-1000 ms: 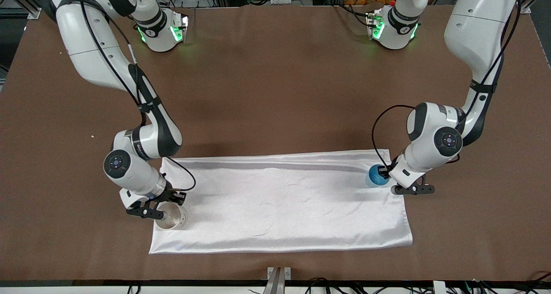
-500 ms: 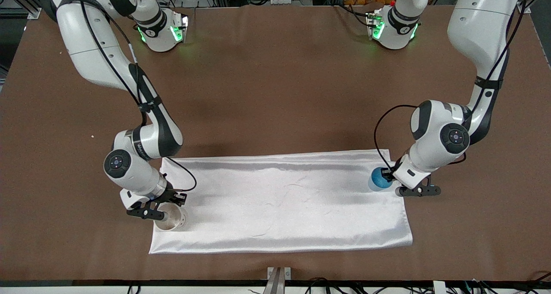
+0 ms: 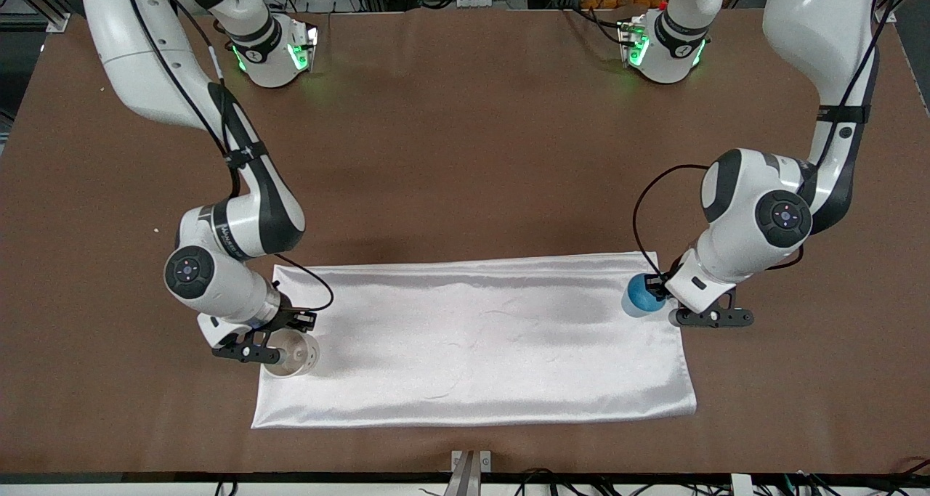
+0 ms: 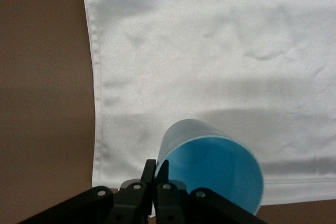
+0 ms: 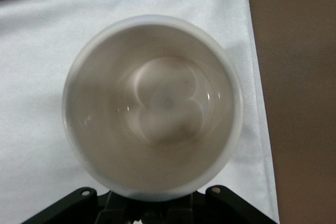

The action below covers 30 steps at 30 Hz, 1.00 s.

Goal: Place blue cup into white mug on table

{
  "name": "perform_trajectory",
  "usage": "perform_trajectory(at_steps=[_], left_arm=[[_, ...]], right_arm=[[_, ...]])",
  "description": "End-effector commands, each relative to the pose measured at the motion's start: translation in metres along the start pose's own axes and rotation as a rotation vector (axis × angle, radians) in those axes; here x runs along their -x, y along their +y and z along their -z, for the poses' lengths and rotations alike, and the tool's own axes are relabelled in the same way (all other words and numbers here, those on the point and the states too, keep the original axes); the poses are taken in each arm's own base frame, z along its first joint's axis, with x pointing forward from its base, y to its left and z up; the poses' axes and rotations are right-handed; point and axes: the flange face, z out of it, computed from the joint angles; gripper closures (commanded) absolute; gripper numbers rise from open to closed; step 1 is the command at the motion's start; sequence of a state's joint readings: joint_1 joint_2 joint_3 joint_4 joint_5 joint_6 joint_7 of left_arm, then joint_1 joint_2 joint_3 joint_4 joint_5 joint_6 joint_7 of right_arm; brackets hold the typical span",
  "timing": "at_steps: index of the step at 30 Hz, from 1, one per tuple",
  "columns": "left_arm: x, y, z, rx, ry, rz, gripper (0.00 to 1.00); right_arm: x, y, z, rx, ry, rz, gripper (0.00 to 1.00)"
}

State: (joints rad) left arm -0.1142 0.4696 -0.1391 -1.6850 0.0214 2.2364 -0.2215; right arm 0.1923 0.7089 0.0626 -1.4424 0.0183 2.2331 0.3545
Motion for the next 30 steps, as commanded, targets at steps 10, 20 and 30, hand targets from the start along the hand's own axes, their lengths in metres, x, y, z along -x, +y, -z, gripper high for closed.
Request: perform_trajectory(at_steps=[10, 20, 30], left_arm=[[0.014, 0.032, 0.050, -0.029, 0.003, -0.005, 1.00], [0.032, 0.072, 0.065, -0.037, -0.021, 0.029, 1.00], [0.044, 0.101, 0.072, -0.033, -0.014, 0.042, 1.00]], right_arm=[[0.092, -0.015, 0.039, -0.003, 0.021, 0.063, 1.00], [0.177, -0.014, 0.017, -0.026, 0.083, 0.115, 1.00], [0.239, -0.077, 0.001, -0.057, 0.077, 0.031, 1.00]])
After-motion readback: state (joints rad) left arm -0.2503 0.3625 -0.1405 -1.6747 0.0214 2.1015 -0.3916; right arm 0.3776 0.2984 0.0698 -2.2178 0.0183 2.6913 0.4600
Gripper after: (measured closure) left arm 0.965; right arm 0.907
